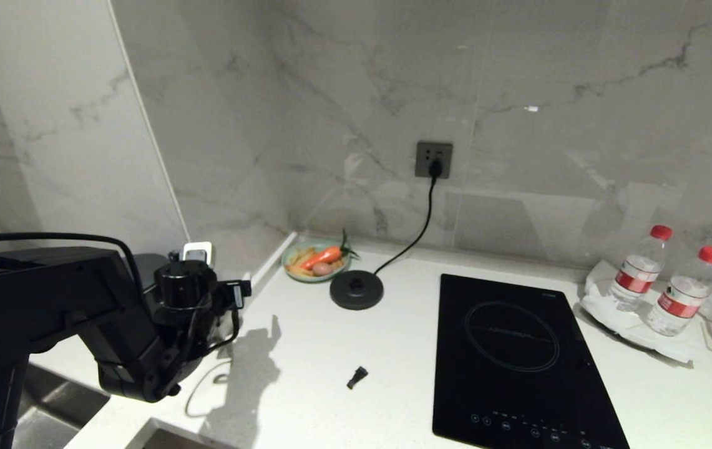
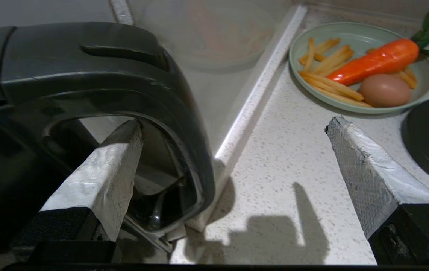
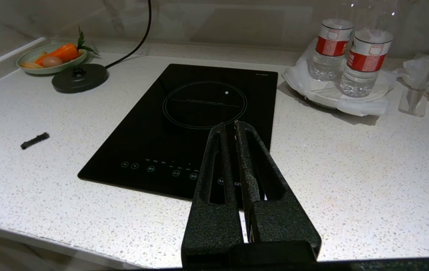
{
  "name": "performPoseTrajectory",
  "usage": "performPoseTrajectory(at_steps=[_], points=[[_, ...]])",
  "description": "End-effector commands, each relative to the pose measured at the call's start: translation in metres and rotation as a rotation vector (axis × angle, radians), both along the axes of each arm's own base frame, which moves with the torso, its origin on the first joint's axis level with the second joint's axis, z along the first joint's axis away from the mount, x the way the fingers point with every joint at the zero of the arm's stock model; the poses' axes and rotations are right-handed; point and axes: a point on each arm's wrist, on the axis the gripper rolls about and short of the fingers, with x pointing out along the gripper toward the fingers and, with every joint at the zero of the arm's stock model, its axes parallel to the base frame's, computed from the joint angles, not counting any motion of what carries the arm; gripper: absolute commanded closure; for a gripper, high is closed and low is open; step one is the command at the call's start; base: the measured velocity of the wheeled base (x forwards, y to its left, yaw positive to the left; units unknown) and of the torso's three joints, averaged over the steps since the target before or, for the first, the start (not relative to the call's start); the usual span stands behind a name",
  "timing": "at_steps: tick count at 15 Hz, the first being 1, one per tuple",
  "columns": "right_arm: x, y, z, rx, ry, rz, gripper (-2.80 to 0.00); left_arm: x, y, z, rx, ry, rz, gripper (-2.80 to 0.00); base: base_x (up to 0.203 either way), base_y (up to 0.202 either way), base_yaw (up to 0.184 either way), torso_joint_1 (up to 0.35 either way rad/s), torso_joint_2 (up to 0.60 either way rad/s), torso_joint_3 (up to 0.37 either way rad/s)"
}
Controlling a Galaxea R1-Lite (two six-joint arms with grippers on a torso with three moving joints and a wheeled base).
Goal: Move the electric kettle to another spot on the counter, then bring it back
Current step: Grab the kettle
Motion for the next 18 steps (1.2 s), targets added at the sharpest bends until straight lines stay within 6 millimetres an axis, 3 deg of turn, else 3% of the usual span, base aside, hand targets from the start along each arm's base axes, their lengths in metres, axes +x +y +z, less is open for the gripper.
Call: performPoseTrajectory(at_steps=[1, 5, 18], points=[[0.0, 0.0, 0.0, 0.0, 0.001, 0.0, 0.0, 0.0037, -0.0001, 0.0034, -0.004, -0.024, 0.009, -2.8, 0.0, 0.0, 0.0, 0.0, 0.0, 0.0], [0.0, 0.0, 0.0, 0.0, 0.001, 0.001, 0.0, 0.0121, -0.0012, 0.005, 0.001, -0.047, 0.033, -2.8, 0.0, 0.0, 0.0, 0.0, 0.0, 0.0], [0.0001, 0.0, 0.0, 0.0, 0.002, 0.001, 0.0, 0.0104, -0.0001, 0.0048, 0.004, -0.044, 0.042, -2.8, 0.0, 0.0, 0.0, 0.0, 0.0, 0.0]])
